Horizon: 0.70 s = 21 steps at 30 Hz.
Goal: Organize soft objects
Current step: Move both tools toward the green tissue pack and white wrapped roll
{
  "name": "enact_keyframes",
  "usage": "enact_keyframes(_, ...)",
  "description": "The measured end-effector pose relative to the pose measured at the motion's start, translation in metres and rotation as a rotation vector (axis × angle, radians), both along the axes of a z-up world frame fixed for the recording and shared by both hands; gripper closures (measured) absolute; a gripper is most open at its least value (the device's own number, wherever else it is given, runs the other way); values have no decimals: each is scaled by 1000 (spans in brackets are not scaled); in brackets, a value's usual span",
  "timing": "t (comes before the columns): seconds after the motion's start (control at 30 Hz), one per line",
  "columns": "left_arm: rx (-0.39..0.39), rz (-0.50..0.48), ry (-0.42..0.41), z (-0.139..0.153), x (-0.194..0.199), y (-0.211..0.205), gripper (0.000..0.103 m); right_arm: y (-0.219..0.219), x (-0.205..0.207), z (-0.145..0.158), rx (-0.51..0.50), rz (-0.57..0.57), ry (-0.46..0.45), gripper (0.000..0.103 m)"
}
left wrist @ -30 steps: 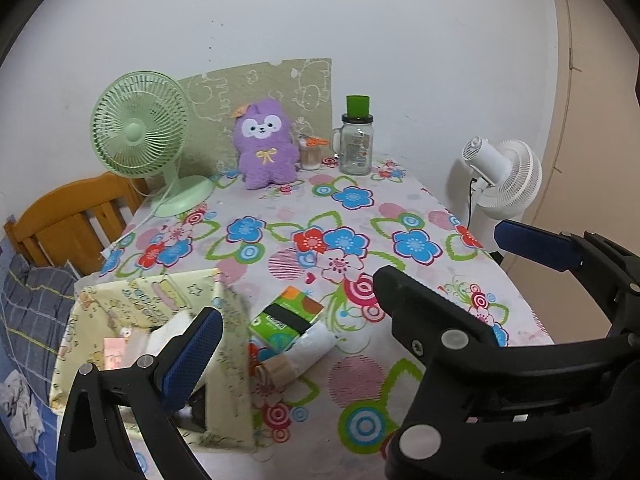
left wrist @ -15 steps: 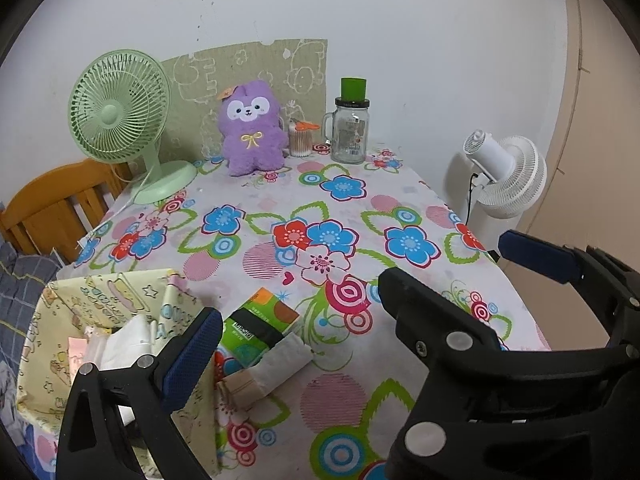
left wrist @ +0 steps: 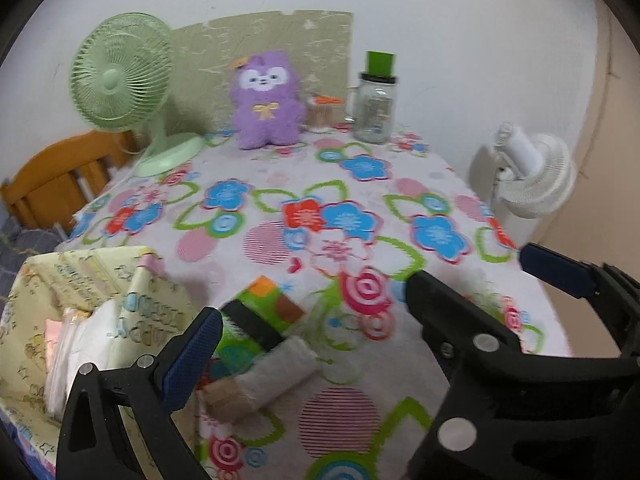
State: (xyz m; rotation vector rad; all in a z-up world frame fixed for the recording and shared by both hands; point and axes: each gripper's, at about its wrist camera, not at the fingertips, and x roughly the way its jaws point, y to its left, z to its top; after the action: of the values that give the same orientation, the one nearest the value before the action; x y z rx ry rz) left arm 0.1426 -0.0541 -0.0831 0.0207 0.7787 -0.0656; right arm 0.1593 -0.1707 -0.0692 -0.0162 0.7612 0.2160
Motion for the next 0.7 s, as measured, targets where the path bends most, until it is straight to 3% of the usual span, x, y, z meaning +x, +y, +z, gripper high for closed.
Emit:
enact_keyframes(0.33,57,17,3,-13,8,8,0,11,12,-19,14,7,26,11)
enact_keyframes(0.5,17,15,-1,-10,7,10,0,12,15,-21,53,2,38,11)
enact_keyframes(0.7,16,34,3,-11,8,8,0,12,14,-18,30,-3,29,11)
